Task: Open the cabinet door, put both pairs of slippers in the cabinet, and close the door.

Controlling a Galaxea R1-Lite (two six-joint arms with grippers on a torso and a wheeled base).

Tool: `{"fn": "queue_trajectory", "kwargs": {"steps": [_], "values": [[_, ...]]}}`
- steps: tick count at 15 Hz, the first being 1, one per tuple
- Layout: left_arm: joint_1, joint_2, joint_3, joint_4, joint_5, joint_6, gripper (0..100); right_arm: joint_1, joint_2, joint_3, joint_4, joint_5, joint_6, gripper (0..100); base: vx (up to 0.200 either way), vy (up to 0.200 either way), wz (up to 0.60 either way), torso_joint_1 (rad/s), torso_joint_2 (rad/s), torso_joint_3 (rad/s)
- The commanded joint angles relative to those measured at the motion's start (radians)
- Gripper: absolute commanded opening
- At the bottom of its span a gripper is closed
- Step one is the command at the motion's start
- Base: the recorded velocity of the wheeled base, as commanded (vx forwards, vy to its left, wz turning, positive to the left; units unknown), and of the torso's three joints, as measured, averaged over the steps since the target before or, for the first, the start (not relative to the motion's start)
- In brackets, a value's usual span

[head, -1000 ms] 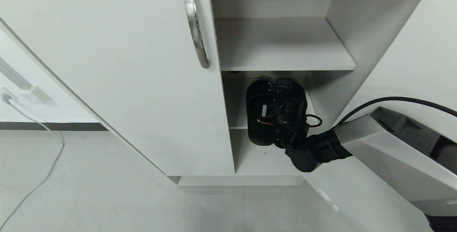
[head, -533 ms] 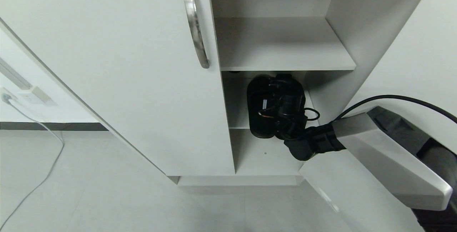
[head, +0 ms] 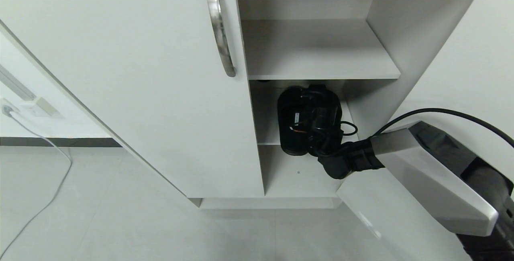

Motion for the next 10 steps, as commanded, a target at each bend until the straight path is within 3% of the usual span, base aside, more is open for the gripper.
{"fn": "queue_trajectory", "kwargs": {"steps": [1, 5, 6, 10], "values": [[0.0, 0.001, 0.0, 0.0, 0.001, 0.0, 0, -0.004, 0.007, -0.002, -0.002, 0.0, -0.001, 0, 0.0, 0.0, 0.0, 0.0, 0.0, 0.0], [0.0, 0.001, 0.0, 0.0, 0.001, 0.0, 0, -0.005, 0.014, -0.002, 0.0, -0.002, -0.002, 0, 0.0, 0.0, 0.0, 0.0, 0.0, 0.0], [0.0, 0.001, 0.0, 0.0, 0.001, 0.0, 0, -0.004, 0.016, -0.002, -0.002, -0.002, -0.002, 100, 0.0, 0.0, 0.0, 0.0, 0.0, 0.0], [0.0, 0.001, 0.0, 0.0, 0.001, 0.0, 0, 0.0, 0.001, 0.032, -0.008, -0.005, -0.002, 100, 0.0, 0.0, 0.0, 0.0, 0.0, 0.0]]}}
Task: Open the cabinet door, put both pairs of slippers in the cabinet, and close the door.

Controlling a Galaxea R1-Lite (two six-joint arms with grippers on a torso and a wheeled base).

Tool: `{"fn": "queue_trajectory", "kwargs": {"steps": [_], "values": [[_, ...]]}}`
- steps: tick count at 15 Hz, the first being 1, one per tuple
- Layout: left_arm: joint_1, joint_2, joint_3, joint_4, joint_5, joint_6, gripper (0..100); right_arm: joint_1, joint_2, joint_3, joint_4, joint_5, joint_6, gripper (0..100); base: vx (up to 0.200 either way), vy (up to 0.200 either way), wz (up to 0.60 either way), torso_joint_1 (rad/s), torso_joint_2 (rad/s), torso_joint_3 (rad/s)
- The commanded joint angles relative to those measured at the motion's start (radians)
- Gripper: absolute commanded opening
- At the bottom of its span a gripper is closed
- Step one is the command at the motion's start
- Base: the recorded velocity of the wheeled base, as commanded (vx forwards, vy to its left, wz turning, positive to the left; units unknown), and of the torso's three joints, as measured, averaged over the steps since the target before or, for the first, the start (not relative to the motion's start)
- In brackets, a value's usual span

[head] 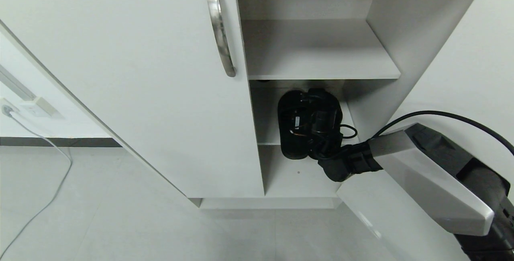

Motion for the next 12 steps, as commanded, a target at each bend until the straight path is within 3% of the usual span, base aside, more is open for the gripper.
{"fn": "queue_trajectory", "kwargs": {"steps": [1, 3, 11, 12], "values": [[0.0, 0.001, 0.0, 0.0, 0.0, 0.0, 0, 0.006, -0.033, 0.048, -0.003, -0.003, 0.0, 100, 0.0, 0.0, 0.0, 0.0, 0.0, 0.0], [0.0, 0.001, 0.0, 0.0, 0.0, 0.0, 0, 0.015, -0.071, 0.117, -0.027, -0.005, 0.0, 100, 0.0, 0.0, 0.0, 0.0, 0.0, 0.0], [0.0, 0.001, 0.0, 0.0, -0.001, 0.004, 0, 0.143, -0.357, 0.648, -0.302, -0.012, -0.006, 100, 0.0, 0.0, 0.0, 0.0, 0.0, 0.0], [0.0, 0.001, 0.0, 0.0, -0.001, 0.004, 0, 0.173, -0.387, 0.76, -0.368, -0.043, -0.006, 100, 0.0, 0.0, 0.0, 0.0, 0.0, 0.0]]}}
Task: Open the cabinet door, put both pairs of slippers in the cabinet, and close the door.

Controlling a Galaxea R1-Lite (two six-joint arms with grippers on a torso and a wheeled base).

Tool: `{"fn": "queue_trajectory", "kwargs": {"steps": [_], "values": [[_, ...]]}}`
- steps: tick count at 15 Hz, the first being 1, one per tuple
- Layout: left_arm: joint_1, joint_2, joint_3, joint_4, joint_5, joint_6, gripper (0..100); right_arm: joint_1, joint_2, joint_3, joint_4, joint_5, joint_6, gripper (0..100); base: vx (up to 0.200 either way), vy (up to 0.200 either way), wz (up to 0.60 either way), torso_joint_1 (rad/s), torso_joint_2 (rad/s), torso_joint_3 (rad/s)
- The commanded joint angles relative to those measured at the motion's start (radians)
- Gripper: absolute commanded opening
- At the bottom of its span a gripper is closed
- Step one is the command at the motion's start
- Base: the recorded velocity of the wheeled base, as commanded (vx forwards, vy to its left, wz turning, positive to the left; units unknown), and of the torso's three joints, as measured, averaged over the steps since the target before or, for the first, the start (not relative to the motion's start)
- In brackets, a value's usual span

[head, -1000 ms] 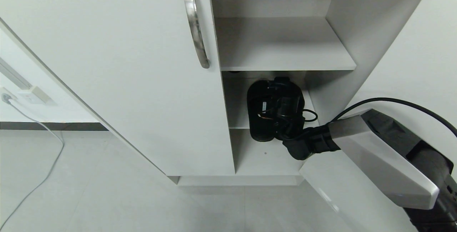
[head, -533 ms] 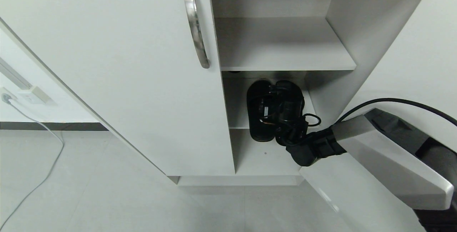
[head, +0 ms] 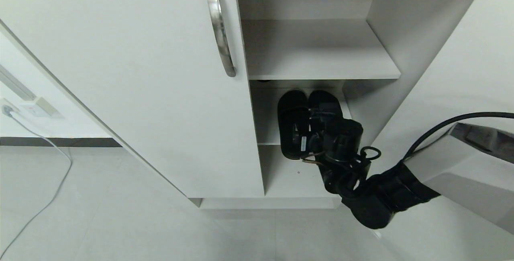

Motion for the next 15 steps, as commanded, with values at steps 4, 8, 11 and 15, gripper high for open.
{"fn": "queue_trajectory", "kwargs": {"steps": [4, 8, 11, 15], "values": [[0.0, 0.001, 0.0, 0.0, 0.0, 0.001, 0, 0.091, -0.104, 0.23, -0.113, -0.037, -0.013, 100, 0.0, 0.0, 0.0, 0.0, 0.0, 0.0], [0.0, 0.001, 0.0, 0.0, 0.0, 0.001, 0, 0.094, -0.104, 0.25, -0.116, -0.04, -0.007, 100, -0.1, 0.0, 0.0, -0.001, 0.0, 0.0], [0.0, 0.001, 0.0, 0.0, 0.0, 0.001, 0, 0.101, -0.098, 0.257, -0.116, -0.04, -0.007, 100, -0.2, 0.0, 0.0, 0.004, 0.0, 0.001], [0.0, 0.001, 0.0, 0.0, 0.0, 0.001, 0, 0.101, -0.084, 0.257, -0.121, -0.04, -0.005, 100, -0.05, 0.0, 0.0, 0.002, 0.0, 0.002]]}}
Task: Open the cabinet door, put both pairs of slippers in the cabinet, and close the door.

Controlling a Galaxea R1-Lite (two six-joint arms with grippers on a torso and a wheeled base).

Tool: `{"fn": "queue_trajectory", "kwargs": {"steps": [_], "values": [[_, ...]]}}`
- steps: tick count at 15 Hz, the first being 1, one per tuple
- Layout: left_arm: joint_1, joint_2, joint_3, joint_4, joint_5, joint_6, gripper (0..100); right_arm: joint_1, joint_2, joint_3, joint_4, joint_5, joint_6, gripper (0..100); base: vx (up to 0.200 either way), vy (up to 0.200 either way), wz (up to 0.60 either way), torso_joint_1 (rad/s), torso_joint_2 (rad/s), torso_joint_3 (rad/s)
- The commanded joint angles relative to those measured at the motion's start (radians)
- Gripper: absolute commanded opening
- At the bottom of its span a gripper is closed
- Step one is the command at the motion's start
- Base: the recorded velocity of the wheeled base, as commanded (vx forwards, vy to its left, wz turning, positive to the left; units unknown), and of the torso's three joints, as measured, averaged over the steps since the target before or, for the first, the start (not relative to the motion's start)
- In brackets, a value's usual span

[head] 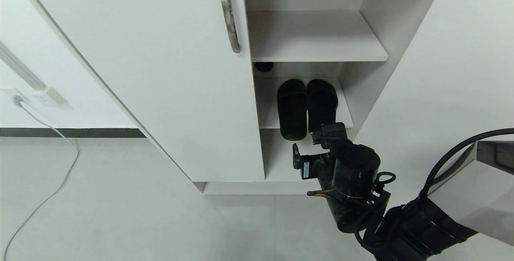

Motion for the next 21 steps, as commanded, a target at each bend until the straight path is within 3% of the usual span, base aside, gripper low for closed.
{"fn": "queue_trajectory", "kwargs": {"steps": [1, 15, 21], "values": [[0.0, 0.001, 0.0, 0.0, -0.001, 0.001, 0, 0.0, 0.009, 0.0, -0.001, 0.0, 0.0, 100, 0.0, 0.0, 0.0, 0.0, 0.0, 0.0], [0.0, 0.001, 0.0, 0.0, -0.001, 0.001, 0, 0.008, 0.019, 0.008, -0.007, -0.002, 0.0, 100, 0.0, 0.0, 0.0, 0.0, 0.0, 0.0], [0.0, 0.001, 0.0, 0.0, -0.001, 0.001, 0, 0.008, 0.021, 0.015, -0.007, -0.002, 0.0, 100, 0.0, 0.0, 0.0, 0.005, 0.0, 0.181]]}}
